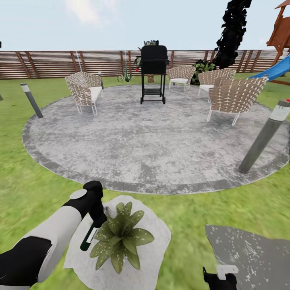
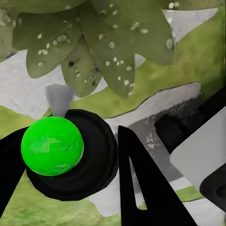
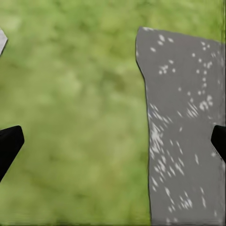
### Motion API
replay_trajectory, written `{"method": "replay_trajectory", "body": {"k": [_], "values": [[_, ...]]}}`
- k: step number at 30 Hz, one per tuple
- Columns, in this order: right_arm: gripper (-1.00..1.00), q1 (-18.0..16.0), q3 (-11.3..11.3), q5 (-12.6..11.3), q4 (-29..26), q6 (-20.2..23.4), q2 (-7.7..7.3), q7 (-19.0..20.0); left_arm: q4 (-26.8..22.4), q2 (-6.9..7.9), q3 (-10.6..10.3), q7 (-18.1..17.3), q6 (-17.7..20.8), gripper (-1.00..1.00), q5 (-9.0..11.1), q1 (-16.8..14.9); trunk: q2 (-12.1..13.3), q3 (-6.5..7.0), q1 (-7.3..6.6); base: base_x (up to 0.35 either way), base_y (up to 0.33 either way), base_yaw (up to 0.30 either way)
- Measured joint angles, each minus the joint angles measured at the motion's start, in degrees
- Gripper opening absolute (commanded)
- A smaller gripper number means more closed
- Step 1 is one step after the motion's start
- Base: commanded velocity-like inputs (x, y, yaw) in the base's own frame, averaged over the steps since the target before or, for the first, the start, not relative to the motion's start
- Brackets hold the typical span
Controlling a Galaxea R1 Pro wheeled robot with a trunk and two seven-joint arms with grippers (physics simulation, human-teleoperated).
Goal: Pick up the pesticide atomizer in the garden and spray insectifuge to fully cover both potted plants in the garden.
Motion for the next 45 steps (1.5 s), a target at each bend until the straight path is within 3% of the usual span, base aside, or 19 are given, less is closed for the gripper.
{"method": "replay_trajectory", "body": {"k": [33,45], "values": [[1.00,0.00,0.00,0.00,0.00,0.02,0.05,-0.04,-0.01,-0.03,0.07,0.09,0.06,-1.00,0.01,-0.09,0.00,0.00,0.00,-0.113,-0.259,0.000],[1.00,0.00,0.04,0.00,0.02,-0.02,0.06,-0.02,0.14,0.68,-0.16,-0.03,0.08,-1.00,0.10,0.17,0.00,0.00,-0.02,-0.026,-0.027,0.094]]}}
